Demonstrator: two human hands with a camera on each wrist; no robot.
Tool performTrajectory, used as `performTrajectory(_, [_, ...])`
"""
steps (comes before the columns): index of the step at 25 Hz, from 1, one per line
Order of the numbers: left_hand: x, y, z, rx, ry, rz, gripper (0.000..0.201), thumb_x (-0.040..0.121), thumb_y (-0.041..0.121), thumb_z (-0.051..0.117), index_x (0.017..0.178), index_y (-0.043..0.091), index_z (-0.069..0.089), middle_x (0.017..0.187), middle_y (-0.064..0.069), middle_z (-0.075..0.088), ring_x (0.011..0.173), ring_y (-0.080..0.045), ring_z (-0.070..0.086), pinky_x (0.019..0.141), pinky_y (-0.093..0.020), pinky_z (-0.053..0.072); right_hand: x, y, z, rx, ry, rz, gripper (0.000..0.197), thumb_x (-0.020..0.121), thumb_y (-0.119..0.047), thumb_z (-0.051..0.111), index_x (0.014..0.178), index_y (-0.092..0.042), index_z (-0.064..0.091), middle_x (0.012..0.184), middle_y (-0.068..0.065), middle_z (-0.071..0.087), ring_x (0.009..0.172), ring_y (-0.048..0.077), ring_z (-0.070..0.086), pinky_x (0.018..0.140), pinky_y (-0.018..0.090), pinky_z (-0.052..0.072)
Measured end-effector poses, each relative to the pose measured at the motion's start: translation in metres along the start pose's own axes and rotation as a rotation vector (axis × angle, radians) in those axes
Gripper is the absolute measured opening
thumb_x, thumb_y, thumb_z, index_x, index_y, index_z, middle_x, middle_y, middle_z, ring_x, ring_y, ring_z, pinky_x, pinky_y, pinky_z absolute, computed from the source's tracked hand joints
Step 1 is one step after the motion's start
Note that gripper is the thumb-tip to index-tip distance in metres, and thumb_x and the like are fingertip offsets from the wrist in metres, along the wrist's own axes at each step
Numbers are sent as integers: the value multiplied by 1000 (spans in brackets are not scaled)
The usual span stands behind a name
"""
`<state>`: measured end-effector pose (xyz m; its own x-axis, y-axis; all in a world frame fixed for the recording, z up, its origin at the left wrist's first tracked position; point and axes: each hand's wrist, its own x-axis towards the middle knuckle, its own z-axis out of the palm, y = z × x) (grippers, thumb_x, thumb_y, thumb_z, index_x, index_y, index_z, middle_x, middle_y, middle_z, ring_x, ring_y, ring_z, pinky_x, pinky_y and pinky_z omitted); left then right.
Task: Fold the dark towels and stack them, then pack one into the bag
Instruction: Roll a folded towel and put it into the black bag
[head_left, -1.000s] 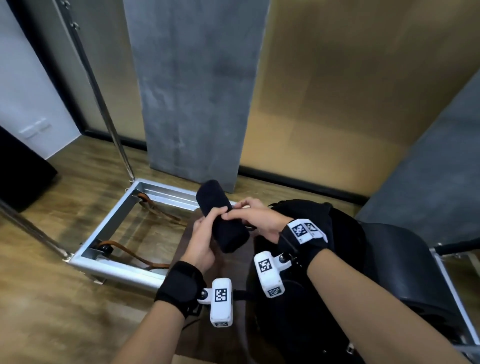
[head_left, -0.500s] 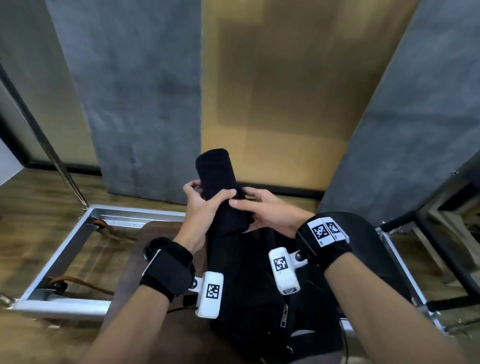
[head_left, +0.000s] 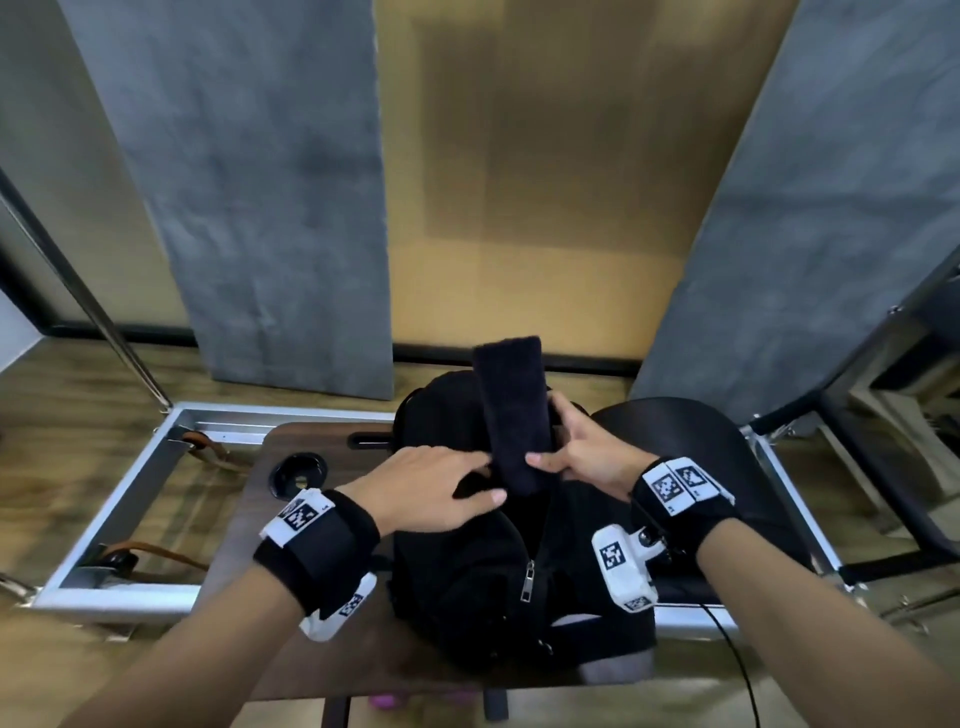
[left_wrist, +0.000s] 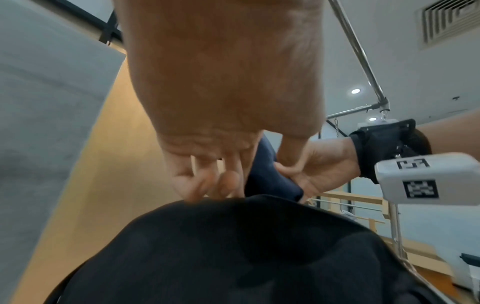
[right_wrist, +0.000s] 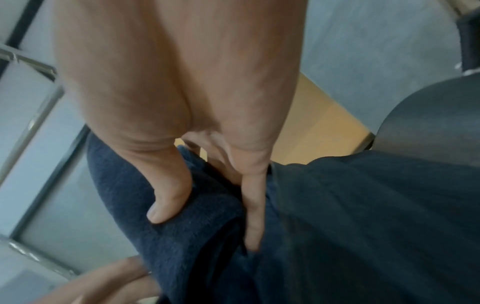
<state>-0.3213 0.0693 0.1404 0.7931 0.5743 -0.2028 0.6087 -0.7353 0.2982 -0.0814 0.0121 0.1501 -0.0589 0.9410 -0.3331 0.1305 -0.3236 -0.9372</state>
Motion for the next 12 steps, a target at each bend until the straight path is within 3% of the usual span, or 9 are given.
performTrajectory(3, [-4,-5,-3,103,-149,83,41,101,65,50,129,38,62,130,15,54,113,-24,65,83,-39,41,2,15,0,-122,-38,-7,65,90,17,65,140,-15,39,128,17,65,117,22,65,98,42,56])
performTrajectory(5, [-8,-12,-8,141,-30,77,26,102,57,54,115,36,64,121,12,52,106,-22,64,75,-37,37,5,19,-5,-326,-102,2,64,88,13,70,139,-12,39,128,13,64,120,22,62,105,43,52])
performTrajectory(8, [-11,-22,-16,328,217,2,25,104,54,51,109,32,61,113,10,46,99,-19,58,62,-34,36,12,17,-19,-732,-248,72,62,90,-5,74,139,-22,39,129,3,65,123,23,61,109,43,48])
performTrajectory(12, [-7,-21,-22,389,298,-28,25,104,54,53,109,30,59,114,9,44,100,-17,47,54,-32,33,26,4,-14,-1206,-417,237,84,95,-18,65,162,-37,17,152,6,53,136,27,52,110,36,44])
